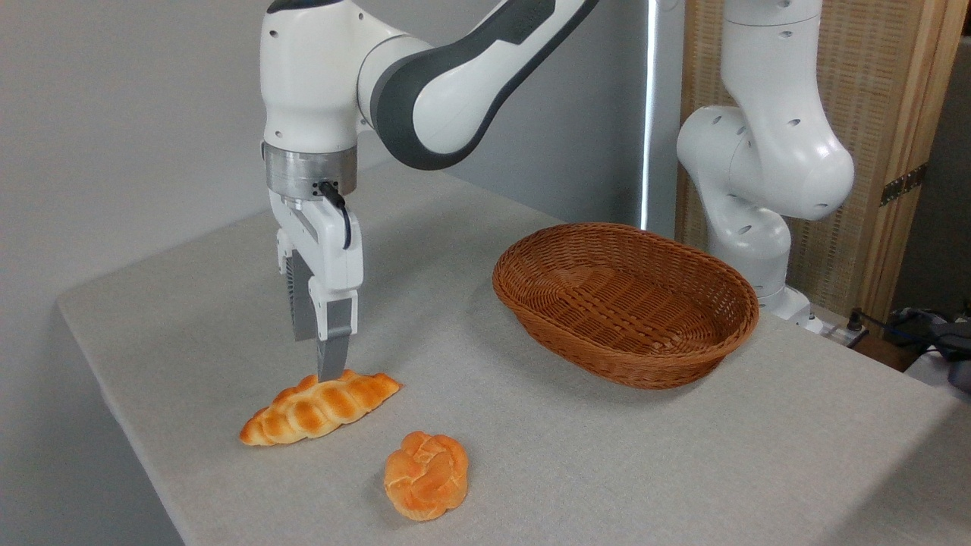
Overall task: Put bread into the basket
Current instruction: 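Lower the open gripper onto the braided golden bread roll, then close the gripper around the middle of the braided roll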
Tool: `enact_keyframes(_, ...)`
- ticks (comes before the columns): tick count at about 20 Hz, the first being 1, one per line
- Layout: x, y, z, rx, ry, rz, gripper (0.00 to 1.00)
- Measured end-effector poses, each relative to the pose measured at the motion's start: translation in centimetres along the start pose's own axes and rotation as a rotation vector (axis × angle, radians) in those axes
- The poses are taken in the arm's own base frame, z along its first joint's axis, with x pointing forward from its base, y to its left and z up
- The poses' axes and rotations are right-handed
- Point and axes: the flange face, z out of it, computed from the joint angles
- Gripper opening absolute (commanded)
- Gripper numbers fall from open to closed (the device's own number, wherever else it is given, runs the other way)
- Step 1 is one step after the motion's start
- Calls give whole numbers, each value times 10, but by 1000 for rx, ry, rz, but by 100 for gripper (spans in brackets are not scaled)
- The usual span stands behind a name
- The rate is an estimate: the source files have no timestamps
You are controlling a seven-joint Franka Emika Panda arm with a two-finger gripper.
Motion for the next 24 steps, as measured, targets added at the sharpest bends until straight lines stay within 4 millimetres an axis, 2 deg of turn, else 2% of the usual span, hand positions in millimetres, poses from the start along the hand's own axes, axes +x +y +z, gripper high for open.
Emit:
enact_keyframes(6, 0, 8, 21, -4, -47, 40, 100)
enact_keyframes(13, 17, 13, 52, 27, 13, 66, 100)
enact_keyframes(24, 16, 11, 53, 92, -39, 154, 100)
